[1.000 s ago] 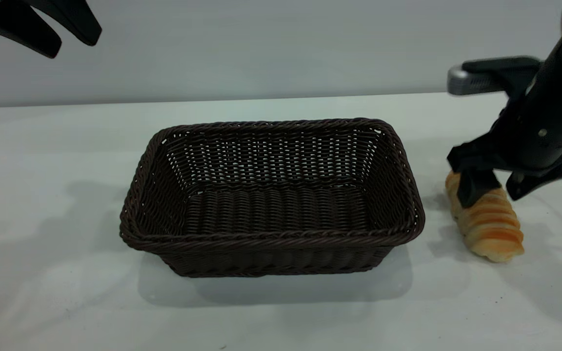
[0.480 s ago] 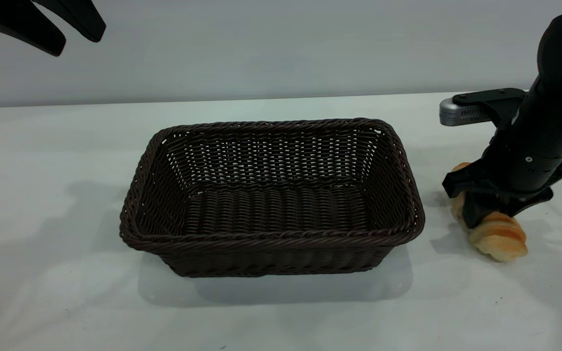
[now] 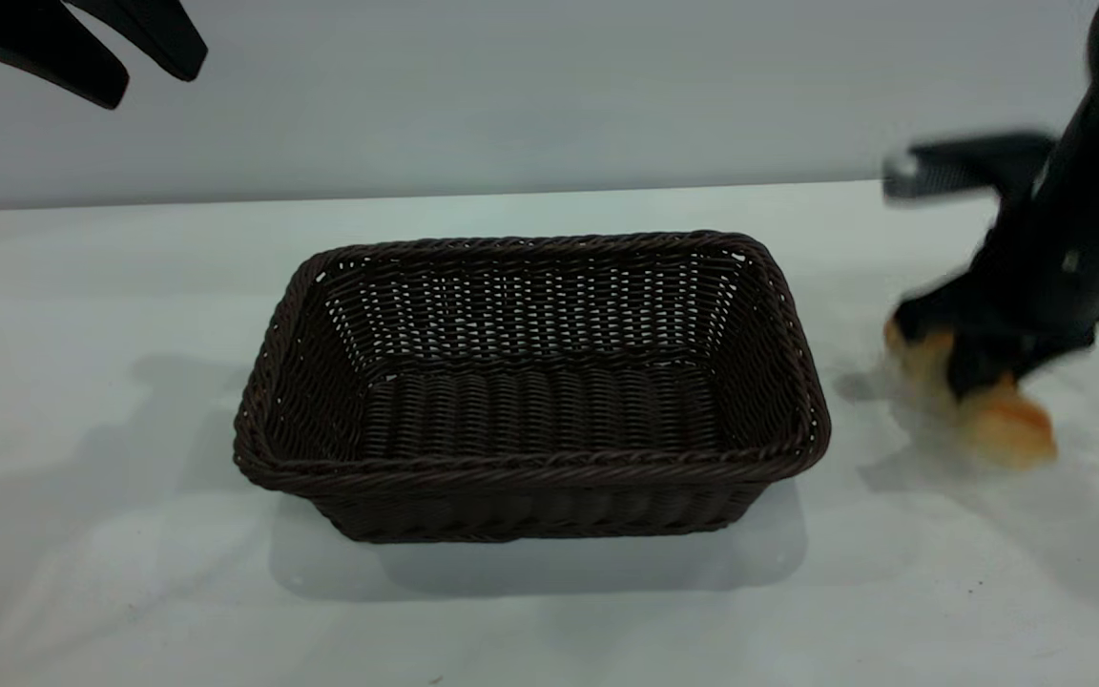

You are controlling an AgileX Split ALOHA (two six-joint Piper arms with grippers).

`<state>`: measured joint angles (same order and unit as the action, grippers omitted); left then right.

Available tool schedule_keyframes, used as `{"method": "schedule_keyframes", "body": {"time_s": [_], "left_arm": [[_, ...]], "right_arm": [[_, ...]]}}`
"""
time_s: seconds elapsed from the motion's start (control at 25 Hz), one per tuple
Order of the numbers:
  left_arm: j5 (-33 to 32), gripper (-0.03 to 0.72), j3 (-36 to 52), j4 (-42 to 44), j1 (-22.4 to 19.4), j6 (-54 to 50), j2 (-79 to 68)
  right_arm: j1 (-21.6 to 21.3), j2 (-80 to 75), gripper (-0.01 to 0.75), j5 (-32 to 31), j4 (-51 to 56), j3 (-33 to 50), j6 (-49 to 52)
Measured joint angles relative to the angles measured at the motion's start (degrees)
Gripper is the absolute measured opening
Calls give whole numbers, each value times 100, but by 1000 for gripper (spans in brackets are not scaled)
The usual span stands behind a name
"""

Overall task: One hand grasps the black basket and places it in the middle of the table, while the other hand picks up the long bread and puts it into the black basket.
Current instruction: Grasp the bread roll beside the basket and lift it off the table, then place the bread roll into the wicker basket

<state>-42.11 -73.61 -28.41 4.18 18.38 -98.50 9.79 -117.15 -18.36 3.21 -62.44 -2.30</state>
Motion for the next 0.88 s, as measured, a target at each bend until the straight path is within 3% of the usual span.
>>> {"method": "schedule_keyframes", "body": {"time_s": [0.28, 0.48, 0.68, 0.88], "left_arm": [[2, 573, 0, -2, 0, -8, 0], [2, 573, 0, -2, 0, -8, 0], [14, 573, 0, -6, 0, -8, 0], [19, 573, 0, -6, 0, -8, 0]], "right_arm": [[242, 1428, 49, -249, 138, 5, 5], [1086, 1700, 49, -218, 223, 5, -11], [1721, 1526, 51, 421, 231, 11, -11], [1834, 1132, 76, 727, 238, 11, -11]]}}
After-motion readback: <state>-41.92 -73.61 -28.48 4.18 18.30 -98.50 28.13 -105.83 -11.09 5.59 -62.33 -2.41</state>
